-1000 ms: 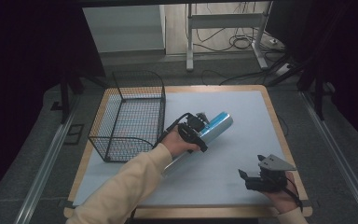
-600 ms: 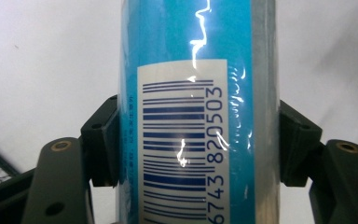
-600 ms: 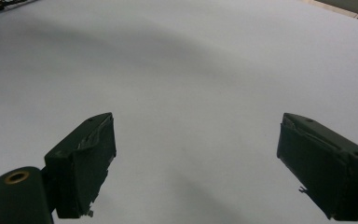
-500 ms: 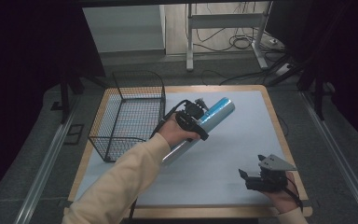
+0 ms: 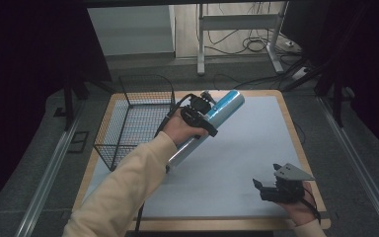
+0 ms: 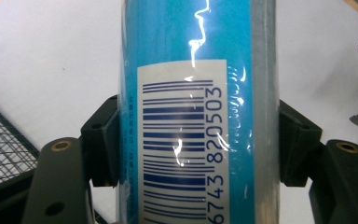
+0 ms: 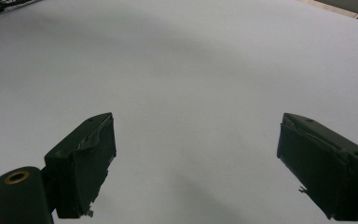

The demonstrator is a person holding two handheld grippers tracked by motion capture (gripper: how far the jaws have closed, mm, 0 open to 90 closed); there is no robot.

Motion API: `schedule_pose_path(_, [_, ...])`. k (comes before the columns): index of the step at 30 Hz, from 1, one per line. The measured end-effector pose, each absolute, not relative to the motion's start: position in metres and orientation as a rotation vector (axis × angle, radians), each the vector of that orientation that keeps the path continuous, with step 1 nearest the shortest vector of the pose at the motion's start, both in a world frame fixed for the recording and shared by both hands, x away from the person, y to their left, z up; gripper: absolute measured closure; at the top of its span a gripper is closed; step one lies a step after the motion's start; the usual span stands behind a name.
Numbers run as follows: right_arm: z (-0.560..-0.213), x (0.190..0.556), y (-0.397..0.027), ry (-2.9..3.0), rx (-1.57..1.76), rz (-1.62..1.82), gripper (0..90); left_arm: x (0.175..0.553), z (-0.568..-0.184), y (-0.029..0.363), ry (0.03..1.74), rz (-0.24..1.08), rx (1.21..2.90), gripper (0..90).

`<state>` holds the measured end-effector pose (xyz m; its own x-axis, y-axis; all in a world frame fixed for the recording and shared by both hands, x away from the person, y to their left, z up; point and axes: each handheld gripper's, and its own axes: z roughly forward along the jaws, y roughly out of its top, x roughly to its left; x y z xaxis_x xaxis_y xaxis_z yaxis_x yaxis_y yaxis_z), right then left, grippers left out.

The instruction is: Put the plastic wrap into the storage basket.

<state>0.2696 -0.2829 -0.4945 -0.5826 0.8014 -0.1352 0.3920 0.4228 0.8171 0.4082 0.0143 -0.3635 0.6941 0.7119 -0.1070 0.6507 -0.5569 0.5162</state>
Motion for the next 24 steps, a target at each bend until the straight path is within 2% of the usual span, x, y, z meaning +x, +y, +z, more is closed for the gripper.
schedule_pose_path(24, [-0.495,0.27,-0.285,2.159,1.014,1.046,11.8,0.428,-0.333,0.047,1.112,0.24,2.315,31.3])
